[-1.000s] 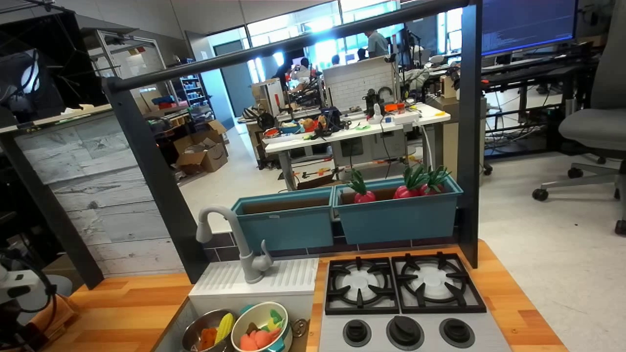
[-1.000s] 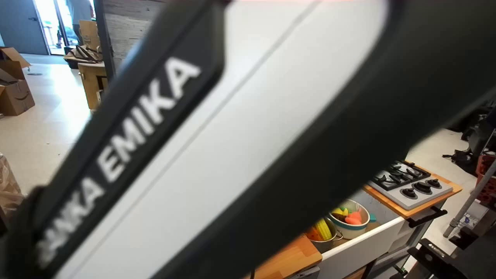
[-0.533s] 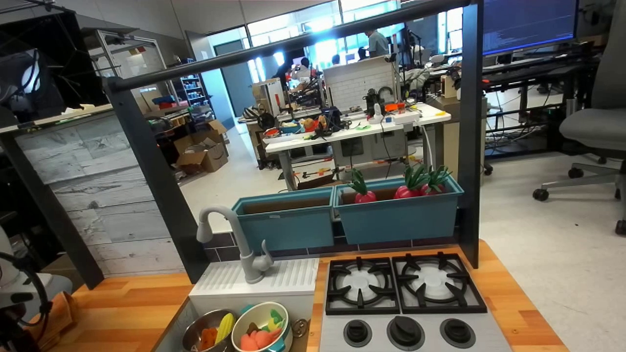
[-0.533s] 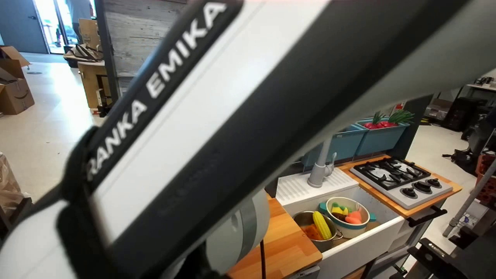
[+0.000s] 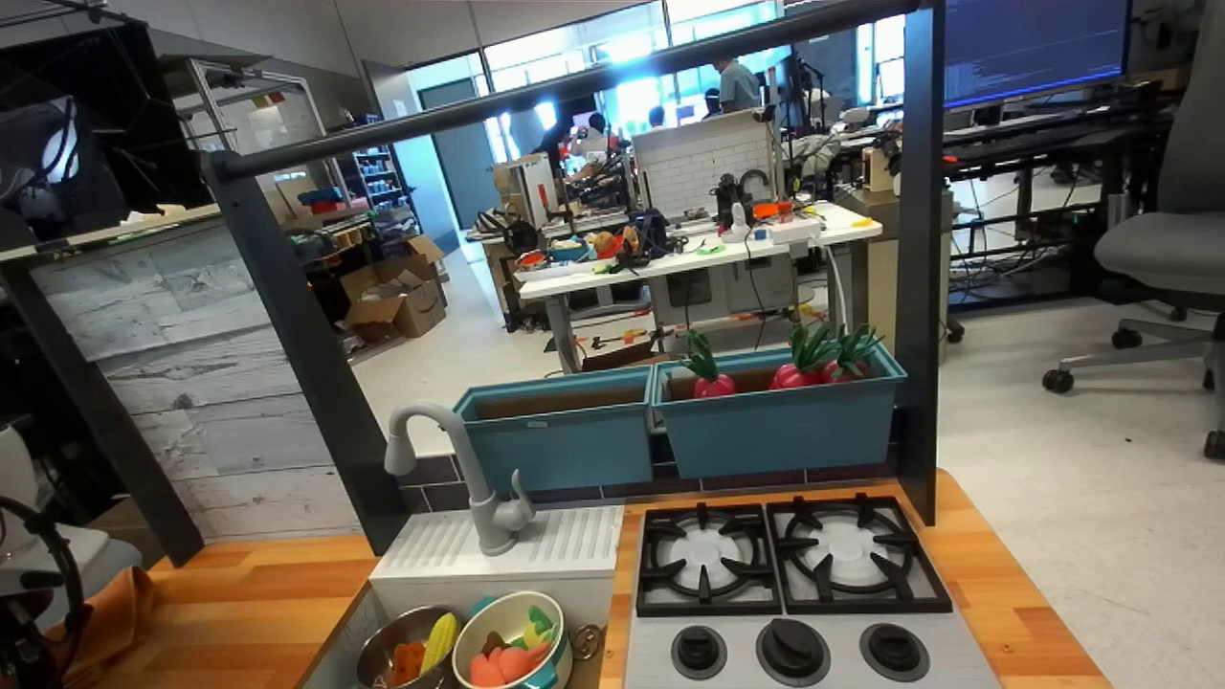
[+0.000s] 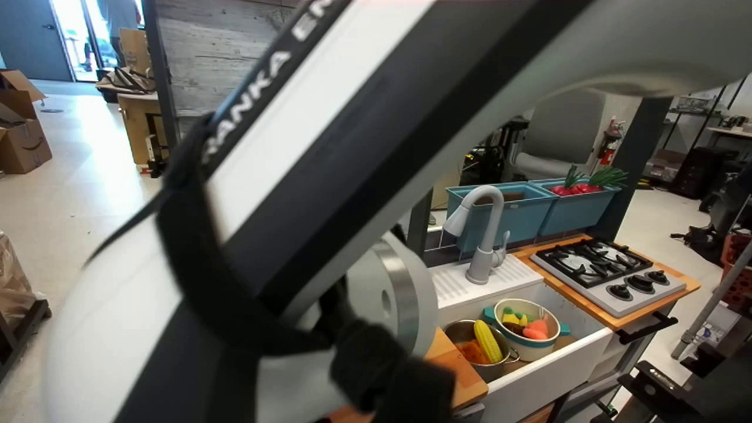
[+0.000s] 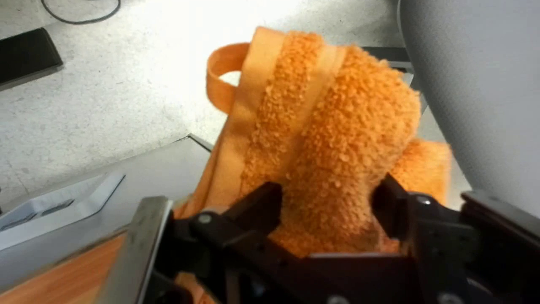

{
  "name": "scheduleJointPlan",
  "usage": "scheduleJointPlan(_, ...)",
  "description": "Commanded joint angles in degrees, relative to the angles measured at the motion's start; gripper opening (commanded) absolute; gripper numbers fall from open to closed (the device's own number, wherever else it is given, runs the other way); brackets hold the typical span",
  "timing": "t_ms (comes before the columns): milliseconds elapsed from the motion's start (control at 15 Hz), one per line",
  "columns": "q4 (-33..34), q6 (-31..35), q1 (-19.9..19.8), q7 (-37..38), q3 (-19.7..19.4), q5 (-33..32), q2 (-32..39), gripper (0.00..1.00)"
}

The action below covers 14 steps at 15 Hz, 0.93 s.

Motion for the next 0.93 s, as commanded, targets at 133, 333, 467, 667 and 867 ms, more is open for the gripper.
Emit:
scheduleJointPlan(133,-15.79,3.71,-6.09,-0.95,-6.67,2.63,-10.31,0.1)
scheduleJointPlan(333,-20.98,1.13,-11.79,-3.81,-8.43,3.27,-13.26,0.03)
scheduleJointPlan(467,-22.31,-0.67,-15.05,-6.05,-8.98,3.42,-13.46,0.02)
scheduleJointPlan(667,-20.55,-3.44,-16.57,-9.76,-9.18,2.64,-10.94,0.06)
scheduleJointPlan(867,-16.79,-4.84,-14.54,-13.42,-8.64,1.55,-7.16,0.05)
